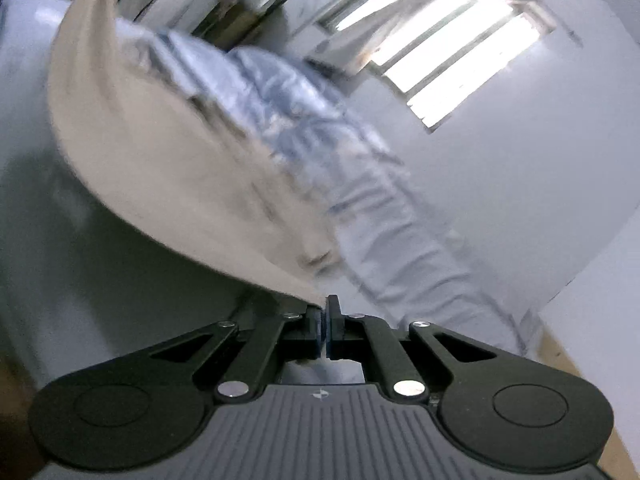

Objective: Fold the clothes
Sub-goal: 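Lift the beige shirt high with both grippers, stretching it between them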

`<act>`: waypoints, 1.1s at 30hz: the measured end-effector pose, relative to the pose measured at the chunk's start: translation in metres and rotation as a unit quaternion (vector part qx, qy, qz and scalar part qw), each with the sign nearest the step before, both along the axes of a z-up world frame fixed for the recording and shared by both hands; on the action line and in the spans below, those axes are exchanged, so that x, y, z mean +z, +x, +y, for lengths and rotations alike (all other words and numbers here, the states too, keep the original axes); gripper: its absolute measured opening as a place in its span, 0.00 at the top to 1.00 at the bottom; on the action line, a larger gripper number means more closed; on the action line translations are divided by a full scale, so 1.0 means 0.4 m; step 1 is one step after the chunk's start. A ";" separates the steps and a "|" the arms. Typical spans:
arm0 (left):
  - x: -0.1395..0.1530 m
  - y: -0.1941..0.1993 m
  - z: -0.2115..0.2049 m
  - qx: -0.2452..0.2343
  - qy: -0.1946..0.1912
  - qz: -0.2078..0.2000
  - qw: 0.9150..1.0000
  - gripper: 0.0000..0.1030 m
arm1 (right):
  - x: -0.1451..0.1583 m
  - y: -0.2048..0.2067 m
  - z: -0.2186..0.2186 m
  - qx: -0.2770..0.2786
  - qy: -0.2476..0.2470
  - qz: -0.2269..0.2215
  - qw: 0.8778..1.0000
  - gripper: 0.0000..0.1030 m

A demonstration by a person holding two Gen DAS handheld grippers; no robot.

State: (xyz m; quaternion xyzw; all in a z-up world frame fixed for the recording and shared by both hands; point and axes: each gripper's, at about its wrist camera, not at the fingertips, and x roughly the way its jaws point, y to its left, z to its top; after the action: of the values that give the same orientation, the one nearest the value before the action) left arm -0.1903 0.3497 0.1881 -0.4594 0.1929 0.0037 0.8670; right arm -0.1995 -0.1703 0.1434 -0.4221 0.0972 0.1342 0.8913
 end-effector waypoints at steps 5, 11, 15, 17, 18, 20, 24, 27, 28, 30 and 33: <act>0.103 0.058 -0.028 -0.001 0.031 -0.025 0.999 0.99 | 0.125 0.081 -0.031 -0.013 0.027 -0.026 0.999 1.00; 0.223 0.046 -0.088 -0.010 0.085 -0.054 0.995 0.99 | 0.222 0.098 -0.034 -0.008 0.048 -0.030 0.998 1.00; 0.301 0.033 -0.122 -0.032 0.126 -0.073 0.989 0.99 | 0.284 0.069 -0.025 -0.007 0.060 -0.051 0.997 1.00; 0.341 0.031 -0.124 -0.031 0.138 -0.087 0.986 0.99 | 0.320 0.065 -0.027 -0.010 0.067 -0.069 0.995 1.00; 0.362 0.031 -0.123 -0.026 0.146 -0.092 0.985 0.99 | 0.340 0.069 -0.032 -0.014 0.071 -0.078 0.994 1.00; 0.401 0.027 -0.115 -0.018 0.147 -0.104 0.983 0.99 | 0.388 0.077 -0.045 -0.021 0.082 -0.091 0.992 1.00; 0.466 -0.003 -0.102 -0.014 0.151 -0.129 0.980 0.99 | 0.472 0.058 -0.075 -0.026 0.090 -0.117 0.989 1.00; 0.500 -0.046 -0.095 -0.016 0.146 -0.148 0.978 0.99 | 0.523 0.021 -0.100 -0.025 0.094 -0.130 0.987 1.00; 0.510 -0.064 -0.093 -0.017 0.144 -0.156 0.977 0.99 | 0.538 0.006 -0.108 -0.024 0.096 -0.134 0.986 1.00; 0.532 -0.094 -0.091 -0.020 0.144 -0.171 0.974 0.99 | 0.564 -0.031 -0.125 -0.020 0.099 -0.143 0.985 1.00; 0.571 -0.153 -0.093 -0.024 0.141 -0.196 0.970 0.99 | 0.596 -0.098 -0.146 -0.016 0.105 -0.153 0.983 1.00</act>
State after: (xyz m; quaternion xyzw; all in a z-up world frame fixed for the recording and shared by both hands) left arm -0.2515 0.3124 0.4163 -0.3196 0.0277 -0.0797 0.9438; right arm -0.2389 -0.2287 0.3816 -0.3405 -0.0479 0.0633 0.9369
